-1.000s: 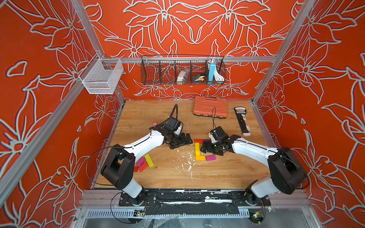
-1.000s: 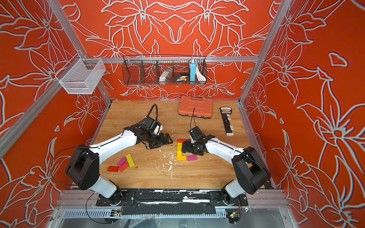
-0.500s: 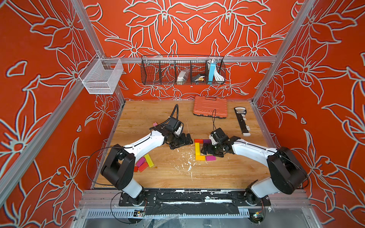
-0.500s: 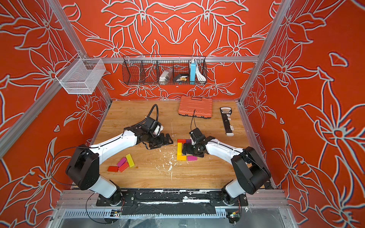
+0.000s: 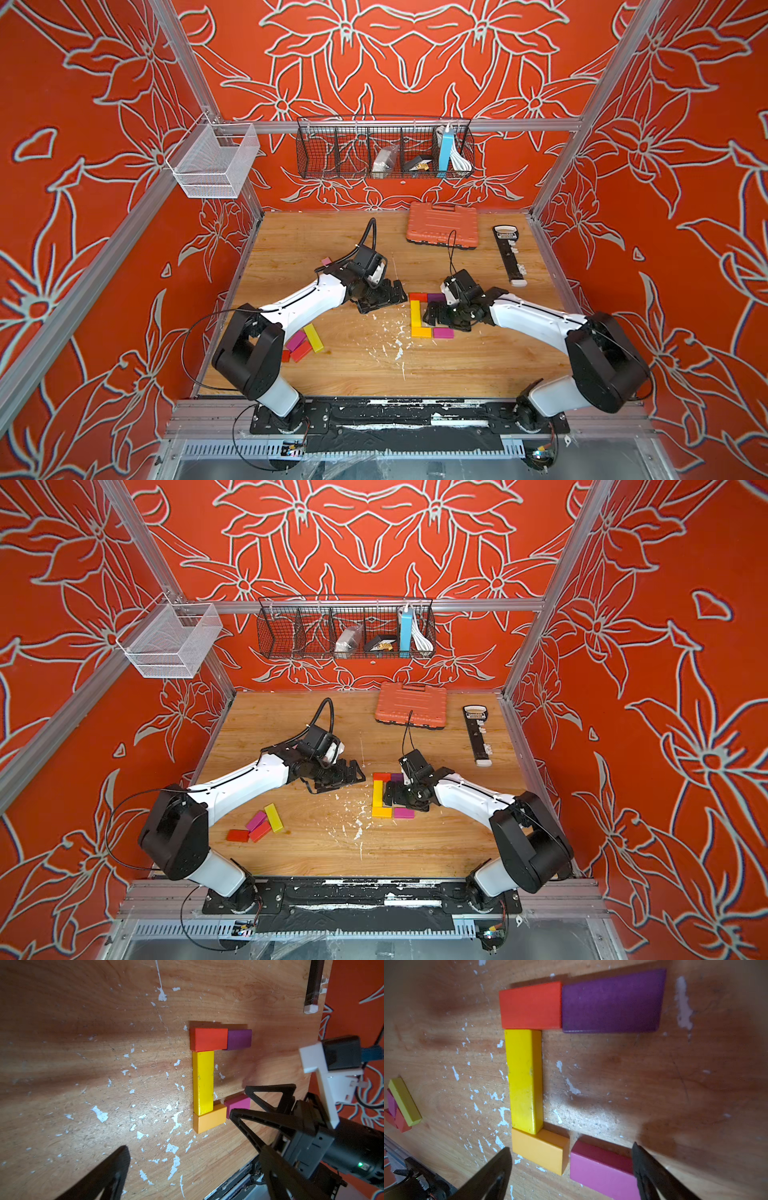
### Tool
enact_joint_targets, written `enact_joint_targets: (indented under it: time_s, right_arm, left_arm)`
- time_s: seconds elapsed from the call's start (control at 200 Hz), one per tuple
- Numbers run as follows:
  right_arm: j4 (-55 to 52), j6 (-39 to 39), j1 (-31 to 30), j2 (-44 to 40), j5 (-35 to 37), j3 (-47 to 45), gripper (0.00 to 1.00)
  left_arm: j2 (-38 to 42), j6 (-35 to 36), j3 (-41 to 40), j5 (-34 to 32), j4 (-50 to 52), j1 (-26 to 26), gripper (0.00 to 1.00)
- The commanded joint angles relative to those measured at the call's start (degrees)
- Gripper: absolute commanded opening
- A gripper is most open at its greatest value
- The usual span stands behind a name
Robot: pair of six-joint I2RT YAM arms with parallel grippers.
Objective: Assemble the letter c with building blocks
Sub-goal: Assemble the building block at the center of the board.
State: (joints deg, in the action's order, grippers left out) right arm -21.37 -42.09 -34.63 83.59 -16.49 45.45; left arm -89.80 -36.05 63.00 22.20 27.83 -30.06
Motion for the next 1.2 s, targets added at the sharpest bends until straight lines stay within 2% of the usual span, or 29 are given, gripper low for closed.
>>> enact_joint_targets:
  time_s: [0.0, 0.32, 1.196]
  right_arm:
    - [-2.7, -0.5, 0.3, -3.3, 2.0, -0.3, 0.94]
    - [-3.5, -1.2, 0.6, -8.7, 2.7, -5.5, 0.96]
    - [0.0, -0.8, 0.6, -5.3, -1.8, -6.3, 0.95]
  left_arm:
    - [-0.3, -0.2, 0.9, -0.2, 0.4, -0.4, 0.98]
    - [0.2, -1.1, 0.0, 0.2, -0.5, -0.6, 0.98]
    - [-0.6, -1.4, 0.7, -0.3, -0.4, -1.4, 0.98]
